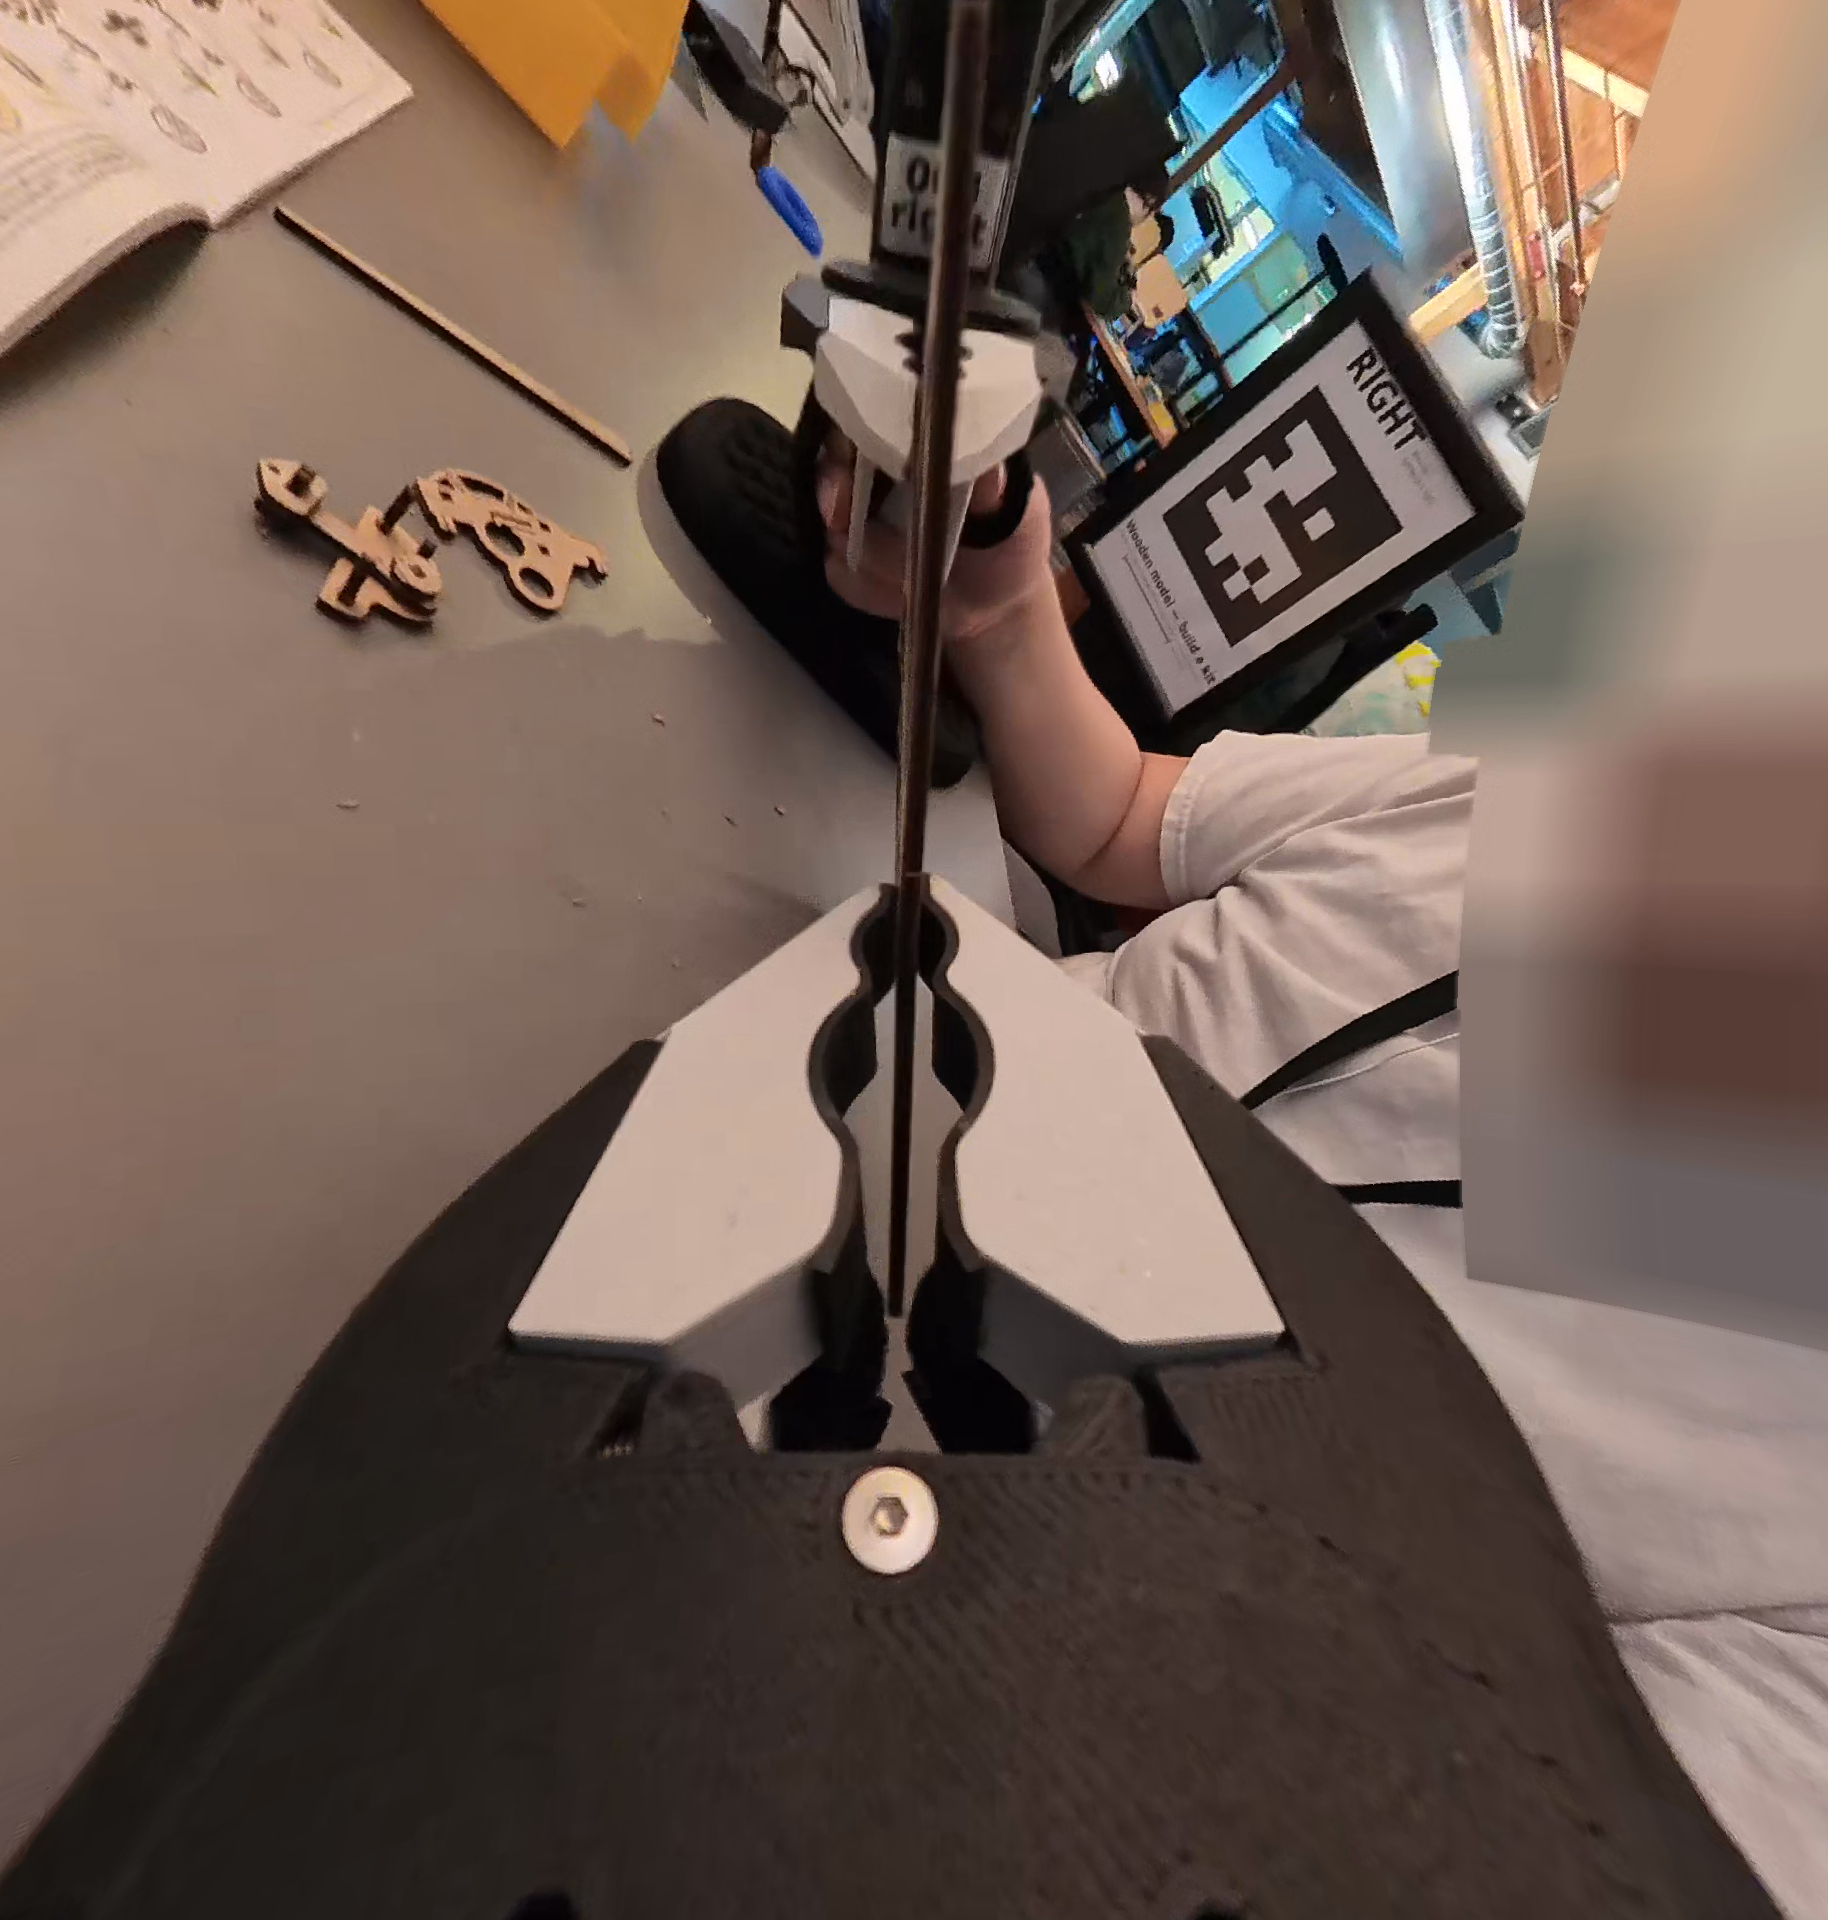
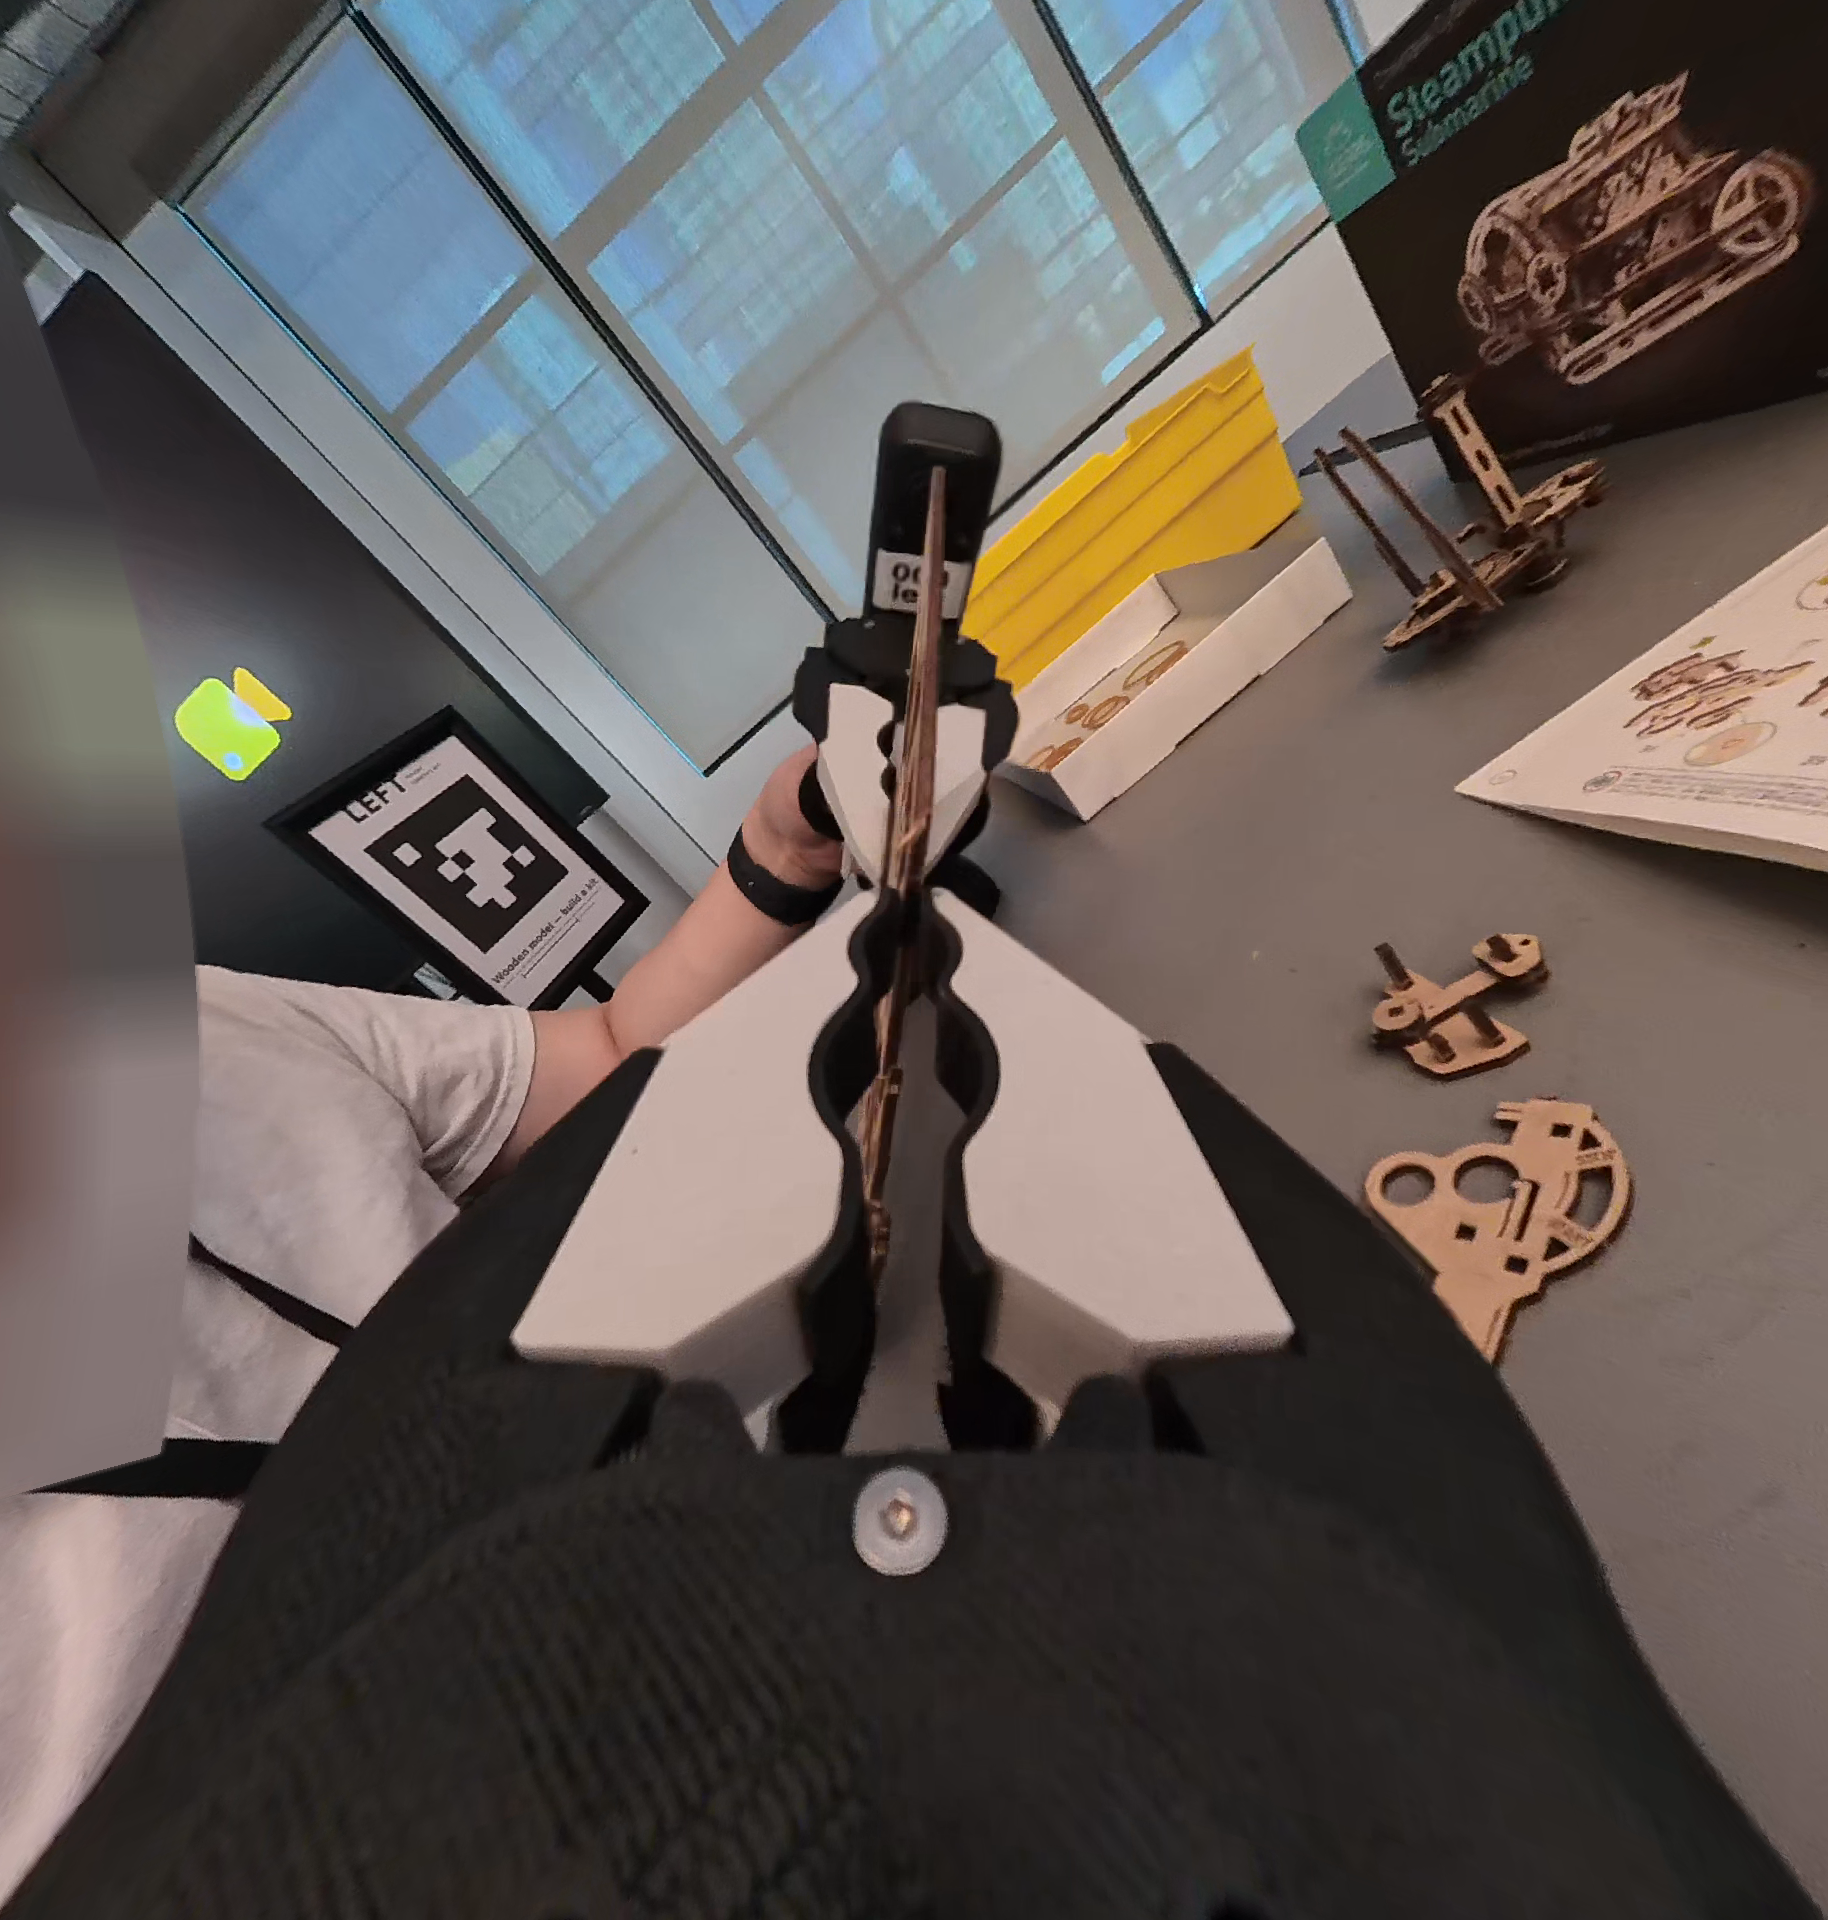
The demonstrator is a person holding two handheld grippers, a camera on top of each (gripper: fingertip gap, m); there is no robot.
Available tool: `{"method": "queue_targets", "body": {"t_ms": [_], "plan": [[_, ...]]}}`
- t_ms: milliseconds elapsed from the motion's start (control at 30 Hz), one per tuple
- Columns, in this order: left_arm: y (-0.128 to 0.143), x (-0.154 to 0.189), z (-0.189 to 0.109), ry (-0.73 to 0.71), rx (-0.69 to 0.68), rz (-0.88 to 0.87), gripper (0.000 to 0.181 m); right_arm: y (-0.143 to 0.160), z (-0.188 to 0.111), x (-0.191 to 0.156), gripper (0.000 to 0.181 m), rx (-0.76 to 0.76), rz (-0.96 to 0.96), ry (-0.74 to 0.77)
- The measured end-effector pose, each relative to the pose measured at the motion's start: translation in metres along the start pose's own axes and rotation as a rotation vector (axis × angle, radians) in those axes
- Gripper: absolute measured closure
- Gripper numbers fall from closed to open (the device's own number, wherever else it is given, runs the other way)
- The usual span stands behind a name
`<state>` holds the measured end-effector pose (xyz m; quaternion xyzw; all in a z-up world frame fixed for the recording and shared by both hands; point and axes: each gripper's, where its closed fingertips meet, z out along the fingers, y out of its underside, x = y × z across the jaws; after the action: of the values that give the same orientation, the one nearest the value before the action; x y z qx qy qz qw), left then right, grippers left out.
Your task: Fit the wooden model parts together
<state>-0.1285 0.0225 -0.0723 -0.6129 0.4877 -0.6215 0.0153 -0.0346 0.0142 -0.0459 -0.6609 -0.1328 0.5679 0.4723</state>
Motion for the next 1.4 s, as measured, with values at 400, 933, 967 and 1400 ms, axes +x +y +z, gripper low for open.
{"method": "queue_targets", "body": {"t_ms": [400, 933, 967, 1400], "plan": [[-0.04, 0.007, -0.029, -0.018, 0.265, 0.017, 0.181, -0.015, -0.004, 0.005, 0.149, 0.099, -0.029, 0.039], [-0.059, 0.012, -0.036, -0.049, 0.413, 0.044, 0.181, 0.021, 0.03, -0.007, 0.142, -0.088, -0.012, -0.024], [-0.06, 0.013, -0.035, -0.053, 0.418, 0.048, 0.181, 0.022, 0.033, -0.008, 0.141, -0.097, -0.012, -0.025], [-0.046, 0.029, -0.004, 0.062, 0.308, 0.039, 0.148, 0.033, 0.042, -0.015, 0.181, -0.166, 0.049, -0.075]]}}
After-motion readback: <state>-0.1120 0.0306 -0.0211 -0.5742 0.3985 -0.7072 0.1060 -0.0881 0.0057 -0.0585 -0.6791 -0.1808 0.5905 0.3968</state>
